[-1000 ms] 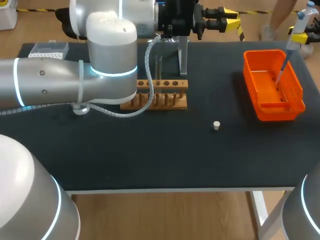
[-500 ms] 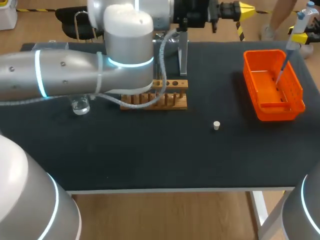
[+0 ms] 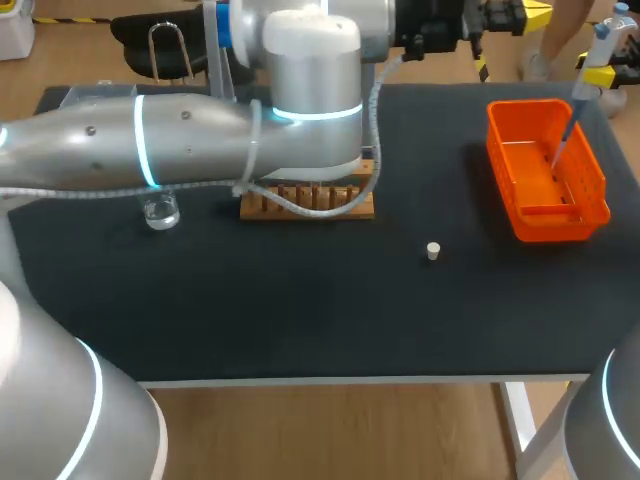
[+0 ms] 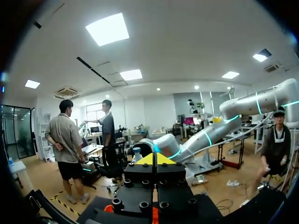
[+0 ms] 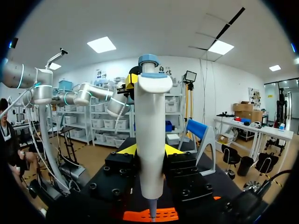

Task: Invert the test tube, pick up the pipette, mount the tip to pipette, aspirate from beaker and dispense into the tube, eject the tip, return the pipette, and cap with the stopper.

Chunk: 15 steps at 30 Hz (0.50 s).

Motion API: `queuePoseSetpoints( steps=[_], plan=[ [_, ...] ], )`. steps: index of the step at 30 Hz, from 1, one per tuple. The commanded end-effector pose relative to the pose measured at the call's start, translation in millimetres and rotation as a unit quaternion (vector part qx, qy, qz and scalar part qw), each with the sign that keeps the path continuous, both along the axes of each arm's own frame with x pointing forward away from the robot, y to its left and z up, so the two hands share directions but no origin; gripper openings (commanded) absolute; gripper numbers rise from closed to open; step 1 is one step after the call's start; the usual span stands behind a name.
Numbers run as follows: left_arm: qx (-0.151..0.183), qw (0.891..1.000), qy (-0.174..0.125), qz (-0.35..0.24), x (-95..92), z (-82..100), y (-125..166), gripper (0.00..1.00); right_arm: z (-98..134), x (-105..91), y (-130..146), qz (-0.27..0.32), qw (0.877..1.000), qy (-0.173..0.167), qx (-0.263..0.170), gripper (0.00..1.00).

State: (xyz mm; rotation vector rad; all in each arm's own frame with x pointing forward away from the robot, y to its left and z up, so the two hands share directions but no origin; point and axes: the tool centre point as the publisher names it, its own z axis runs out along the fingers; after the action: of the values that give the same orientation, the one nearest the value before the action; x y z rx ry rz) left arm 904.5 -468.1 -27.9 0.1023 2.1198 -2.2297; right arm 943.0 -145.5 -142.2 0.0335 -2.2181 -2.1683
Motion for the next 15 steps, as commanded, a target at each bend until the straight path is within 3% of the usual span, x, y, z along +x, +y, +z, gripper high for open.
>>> queuePoseSetpoints(
  steps=[1,6,15],
  plan=[
    [-0.004,1.000,0.002,-0.001,7.3,-0.5,-37,0.00,1,-0.6,0,-0.001,1.000,0.000,-0.001,0.00],
    [0.009,1.000,0.016,0.006,12.8,0.4,-48,0.00,1,-0.6,0,-0.001,1.000,0.000,-0.001,0.00],
    [0.026,1.000,0.016,-0.001,20.3,1.1,-68,0.00,1,-0.6,0,-0.001,1.000,0.000,-0.001,0.00]
  ],
)
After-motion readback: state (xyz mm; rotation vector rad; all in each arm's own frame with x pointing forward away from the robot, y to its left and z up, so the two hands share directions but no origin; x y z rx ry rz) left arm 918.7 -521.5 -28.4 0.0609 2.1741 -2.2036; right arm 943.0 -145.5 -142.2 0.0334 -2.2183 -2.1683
